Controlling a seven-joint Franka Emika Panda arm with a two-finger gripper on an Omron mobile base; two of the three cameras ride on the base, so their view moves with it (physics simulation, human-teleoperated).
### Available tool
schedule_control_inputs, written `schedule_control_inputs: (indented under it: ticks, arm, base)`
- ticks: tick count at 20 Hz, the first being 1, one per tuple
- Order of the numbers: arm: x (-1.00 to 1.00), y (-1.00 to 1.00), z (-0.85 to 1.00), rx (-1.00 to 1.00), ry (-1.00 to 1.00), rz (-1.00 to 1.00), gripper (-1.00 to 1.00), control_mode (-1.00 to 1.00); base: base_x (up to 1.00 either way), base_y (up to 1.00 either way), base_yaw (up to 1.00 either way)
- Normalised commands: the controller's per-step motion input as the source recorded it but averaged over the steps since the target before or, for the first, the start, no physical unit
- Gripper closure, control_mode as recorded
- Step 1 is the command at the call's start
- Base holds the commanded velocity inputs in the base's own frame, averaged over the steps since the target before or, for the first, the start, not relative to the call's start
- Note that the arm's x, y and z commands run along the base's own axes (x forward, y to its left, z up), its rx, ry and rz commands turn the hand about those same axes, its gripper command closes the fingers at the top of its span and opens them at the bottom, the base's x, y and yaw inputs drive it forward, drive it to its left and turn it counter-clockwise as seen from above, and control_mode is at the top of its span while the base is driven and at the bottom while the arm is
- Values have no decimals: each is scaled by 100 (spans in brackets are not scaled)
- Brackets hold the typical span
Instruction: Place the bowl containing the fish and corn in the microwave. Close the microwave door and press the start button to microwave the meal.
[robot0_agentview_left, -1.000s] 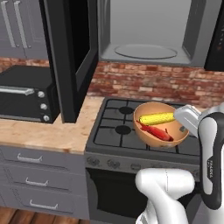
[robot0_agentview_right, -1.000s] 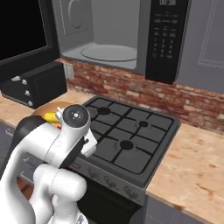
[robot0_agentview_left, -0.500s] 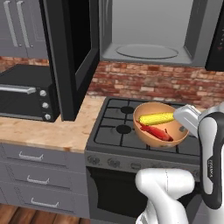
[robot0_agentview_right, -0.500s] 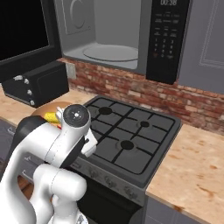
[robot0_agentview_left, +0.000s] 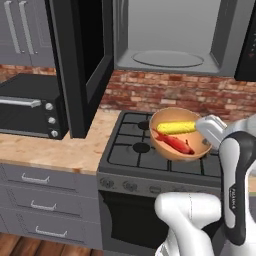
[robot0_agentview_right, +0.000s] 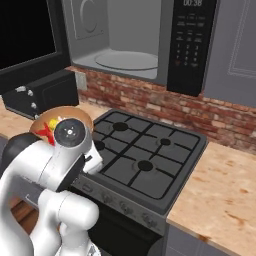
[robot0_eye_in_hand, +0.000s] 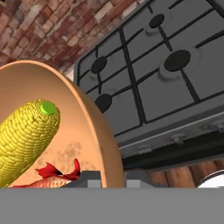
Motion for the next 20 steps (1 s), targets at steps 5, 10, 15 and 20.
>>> schedule_control_inputs:
  ticks: [5,10,15,20]
  arm:
    - [31,14,76,-2,0,-32,100,-100]
    - [22,8,57,0,0,-28,100,-100]
    - [2,-10,54,1,0,-24,100,-100]
    - [3,-6,64,1,0,-24,100,-100]
  base:
    - [0,0,0]
    - [0,0,0]
    - [0,0,0]
    - [0,0,0]
